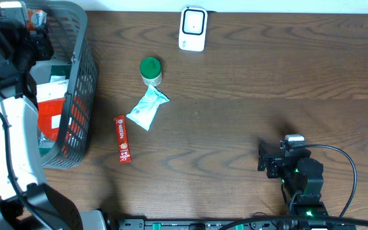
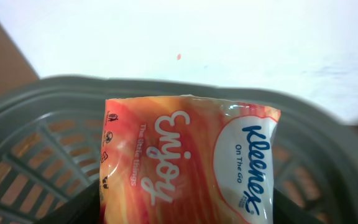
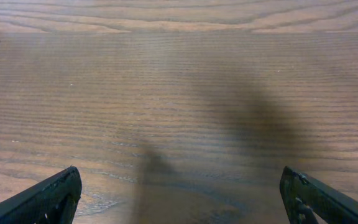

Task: Scan the item barcode
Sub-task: 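Lift the tissue pack out of the basket toward the green container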

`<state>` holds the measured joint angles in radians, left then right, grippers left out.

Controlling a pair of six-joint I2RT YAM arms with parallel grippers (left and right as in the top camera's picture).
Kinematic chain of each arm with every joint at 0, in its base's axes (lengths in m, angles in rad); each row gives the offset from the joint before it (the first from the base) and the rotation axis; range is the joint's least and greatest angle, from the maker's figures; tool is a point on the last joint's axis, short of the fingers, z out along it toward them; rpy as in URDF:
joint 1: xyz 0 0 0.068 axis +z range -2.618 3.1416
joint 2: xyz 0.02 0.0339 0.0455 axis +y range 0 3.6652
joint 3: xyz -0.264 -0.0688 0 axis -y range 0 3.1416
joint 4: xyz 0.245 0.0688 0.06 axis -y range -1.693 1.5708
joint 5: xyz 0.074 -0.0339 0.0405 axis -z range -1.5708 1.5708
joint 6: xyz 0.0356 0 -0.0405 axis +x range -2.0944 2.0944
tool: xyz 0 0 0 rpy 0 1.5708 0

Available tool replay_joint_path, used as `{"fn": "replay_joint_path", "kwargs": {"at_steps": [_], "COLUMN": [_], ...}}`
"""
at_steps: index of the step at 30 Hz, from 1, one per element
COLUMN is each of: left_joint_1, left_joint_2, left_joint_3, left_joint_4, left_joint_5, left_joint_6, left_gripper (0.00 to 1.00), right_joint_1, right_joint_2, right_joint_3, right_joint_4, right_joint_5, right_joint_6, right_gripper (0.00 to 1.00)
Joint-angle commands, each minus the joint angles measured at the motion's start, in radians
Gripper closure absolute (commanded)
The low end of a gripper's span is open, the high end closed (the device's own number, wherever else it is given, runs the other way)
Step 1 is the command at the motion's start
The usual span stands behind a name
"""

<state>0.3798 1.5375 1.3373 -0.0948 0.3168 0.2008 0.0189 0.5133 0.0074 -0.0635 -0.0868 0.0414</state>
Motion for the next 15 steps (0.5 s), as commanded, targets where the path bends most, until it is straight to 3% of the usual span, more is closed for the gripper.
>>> {"fn": "replay_joint_path", "kwargs": {"at_steps": [1,15], "left_joint_1": [-0.037,-0.219], "left_joint_2": [-0.036,-0.040], "left_joint_3": [0.023,0.023], "left_joint_4": [-0.005,-0.032], "left_joint_5": [0.055,0.066], "left_joint_6": [-0.020,-0.020], "left_gripper": [0.38,0.38], "right_joint_1": [0.007,0.007], "right_joint_2": [0.002,0.002], "right_joint_3": [-0.002,-0.002], "right_joint_4": [-0.001,0.000], "right_joint_5": [0.019,0.024], "right_joint_6": [0.010,0.010], "right_gripper": [0.01,0.01]}}
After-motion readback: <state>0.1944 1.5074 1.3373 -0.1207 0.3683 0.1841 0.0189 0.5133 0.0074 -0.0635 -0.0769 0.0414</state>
